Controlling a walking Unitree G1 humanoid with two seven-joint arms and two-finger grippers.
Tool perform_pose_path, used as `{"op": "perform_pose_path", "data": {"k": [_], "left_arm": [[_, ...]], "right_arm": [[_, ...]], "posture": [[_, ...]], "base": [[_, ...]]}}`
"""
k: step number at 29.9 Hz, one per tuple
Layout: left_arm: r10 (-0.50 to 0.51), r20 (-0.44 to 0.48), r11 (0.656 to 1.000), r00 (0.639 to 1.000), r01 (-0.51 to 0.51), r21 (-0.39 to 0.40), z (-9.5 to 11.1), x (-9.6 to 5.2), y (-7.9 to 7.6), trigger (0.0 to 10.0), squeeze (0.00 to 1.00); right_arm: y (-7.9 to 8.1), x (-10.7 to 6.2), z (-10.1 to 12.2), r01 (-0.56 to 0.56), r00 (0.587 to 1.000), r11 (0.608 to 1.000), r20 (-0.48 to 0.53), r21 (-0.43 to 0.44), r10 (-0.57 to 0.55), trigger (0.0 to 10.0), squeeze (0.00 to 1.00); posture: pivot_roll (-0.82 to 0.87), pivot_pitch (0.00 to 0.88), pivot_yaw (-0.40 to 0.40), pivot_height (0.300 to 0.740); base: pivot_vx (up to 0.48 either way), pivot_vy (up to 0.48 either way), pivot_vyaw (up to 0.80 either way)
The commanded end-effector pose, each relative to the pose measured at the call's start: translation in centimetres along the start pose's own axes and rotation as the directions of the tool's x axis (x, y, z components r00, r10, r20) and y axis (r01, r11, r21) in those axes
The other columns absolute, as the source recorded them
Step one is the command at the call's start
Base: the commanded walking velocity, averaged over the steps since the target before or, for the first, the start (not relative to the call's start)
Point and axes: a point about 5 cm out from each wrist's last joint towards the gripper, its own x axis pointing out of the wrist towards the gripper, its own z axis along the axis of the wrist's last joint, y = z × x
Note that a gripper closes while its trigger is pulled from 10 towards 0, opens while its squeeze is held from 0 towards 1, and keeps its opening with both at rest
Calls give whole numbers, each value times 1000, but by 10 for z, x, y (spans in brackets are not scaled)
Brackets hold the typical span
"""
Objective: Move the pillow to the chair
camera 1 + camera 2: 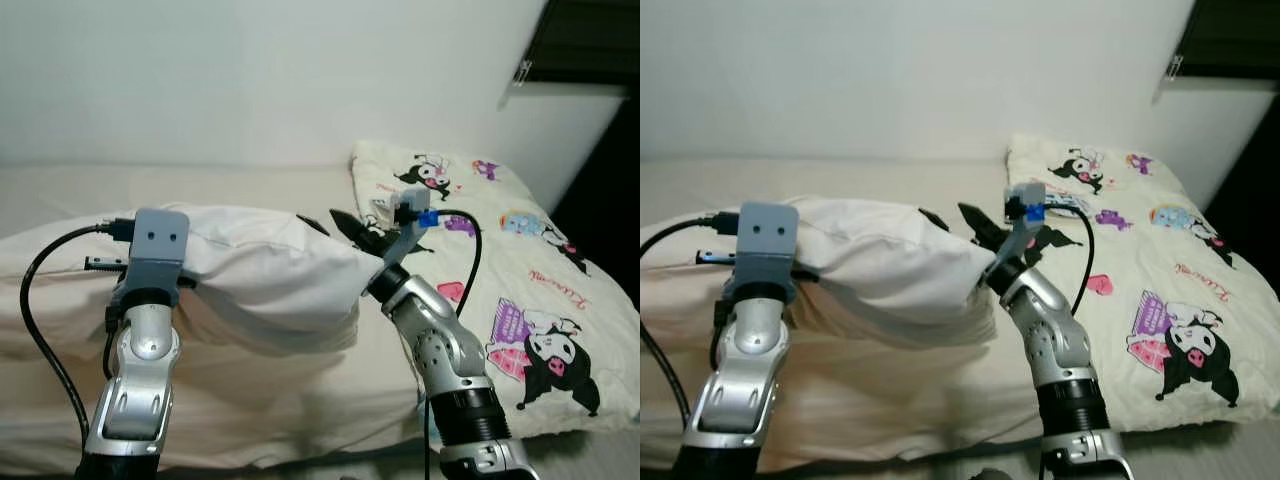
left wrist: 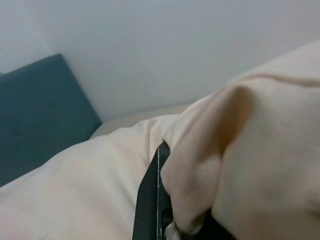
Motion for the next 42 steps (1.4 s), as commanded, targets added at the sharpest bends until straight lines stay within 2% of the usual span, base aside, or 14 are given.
{"op": "perform_pose_path", "data": {"k": [1,8,12,15,21,26,30,33,34,36,39,42], "left_arm": [[26,79,1000,997,-25,-16,14,1,2,10000,0],[15,49,999,999,-13,-34,8,-2,2,10000,0],[22,59,999,998,-20,-34,10,0,4,10000,0],[62,75,998,995,-61,-25,14,5,13,10000,0],[96,78,995,992,-95,-8,15,6,18,10000,0],[77,58,997,995,-77,6,7,2,15,10000,0],[34,8,999,999,-34,-2,-7,-7,9,10000,0],[-47,-26,995,999,45,-89,-17,-21,-2,10000,0],[-47,-26,995,999,45,-89,-17,-21,-2,10000,0],[-136,-32,978,990,129,-163,-22,-35,-13,10000,0],[-181,-38,965,983,170,-199,-26,-43,-19,10000,0],[-316,-47,910,948,289,-299,-36,-68,-40,10000,0]], "right_arm": [[1,1,-4,-9,1000,1000,-13,8,9,10000,0],[-1,-1,-6,3,1000,1000,-20,8,-3,10000,0],[-3,-1,-5,15,1000,1000,-9,-7,-15,10000,0],[-4,-1,-8,15,999,1000,-41,-25,-16,10000,0],[0,-3,-9,-20,999,1000,-30,-23,19,10000,0],[0,-6,-13,-29,999,999,-37,-21,29,10000,0],[-4,-14,-24,-11,998,1000,-69,-22,9,10000,0],[-5,-24,-39,-5,993,1000,-115,-29,2,10000,0],[-5,-24,-39,-5,993,1000,-115,-29,2,10000,0],[-3,-28,-43,-10,992,1000,-123,-22,7,10000,0],[-1,-30,-44,-16,992,1000,-122,-16,13,10000,0],[4,-37,-51,-36,991,999,-131,-2,35,10000,0]], "posture": [[-5,0,-76,698],[-3,0,-76,738],[-3,0,-76,740],[-1,0,-74,740],[2,0,-73,740],[-1,0,-68,740],[-1,0,-66,740],[-1,0,-65,740],[-1,0,-65,740],[3,0,-67,740],[3,0,-67,740],[-3,0,-72,740]], "base": [[0,0,0],[0,0,0],[0,0,0],[0,0,0],[0,0,733],[0,0,730],[0,0,728],[0,0,729],[0,0,731],[0,0,728],[0,0,725],[0,0,727]]}}
